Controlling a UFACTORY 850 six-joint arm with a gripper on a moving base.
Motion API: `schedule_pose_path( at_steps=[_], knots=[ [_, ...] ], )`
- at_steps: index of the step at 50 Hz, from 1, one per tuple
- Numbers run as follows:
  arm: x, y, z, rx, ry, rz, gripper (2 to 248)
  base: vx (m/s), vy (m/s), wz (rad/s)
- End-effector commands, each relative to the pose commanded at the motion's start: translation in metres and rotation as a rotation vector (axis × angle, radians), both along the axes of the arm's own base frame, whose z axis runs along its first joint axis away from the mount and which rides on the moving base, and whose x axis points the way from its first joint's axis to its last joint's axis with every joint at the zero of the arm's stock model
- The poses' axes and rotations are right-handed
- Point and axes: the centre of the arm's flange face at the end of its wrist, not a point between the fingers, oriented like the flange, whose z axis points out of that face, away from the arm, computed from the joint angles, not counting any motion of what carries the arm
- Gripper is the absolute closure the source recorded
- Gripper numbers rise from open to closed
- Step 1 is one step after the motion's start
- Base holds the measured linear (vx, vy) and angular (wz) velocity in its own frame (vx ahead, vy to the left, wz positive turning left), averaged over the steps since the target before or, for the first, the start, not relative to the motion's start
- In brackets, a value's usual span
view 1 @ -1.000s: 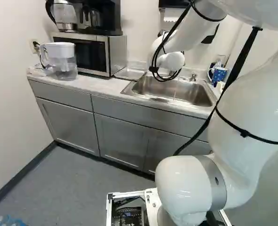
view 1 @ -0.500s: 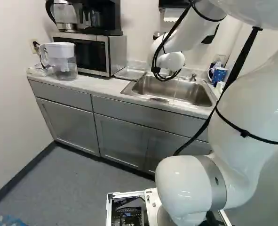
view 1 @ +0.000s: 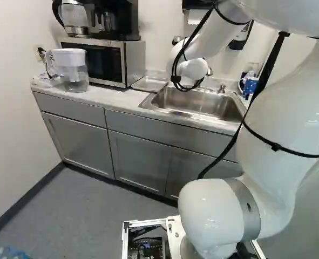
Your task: Rinse the cup and place it in the tray
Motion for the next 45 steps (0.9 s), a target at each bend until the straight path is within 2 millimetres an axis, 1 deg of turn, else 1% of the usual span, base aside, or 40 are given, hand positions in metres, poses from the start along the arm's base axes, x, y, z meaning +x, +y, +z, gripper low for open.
schedule_pose_path(
  at_steps=[45],
  knots=[
    [0.073, 0.056, -0.003, 0.000, -0.014, 0.097, 126, 0.000, 0.000, 0.000]
  ],
)
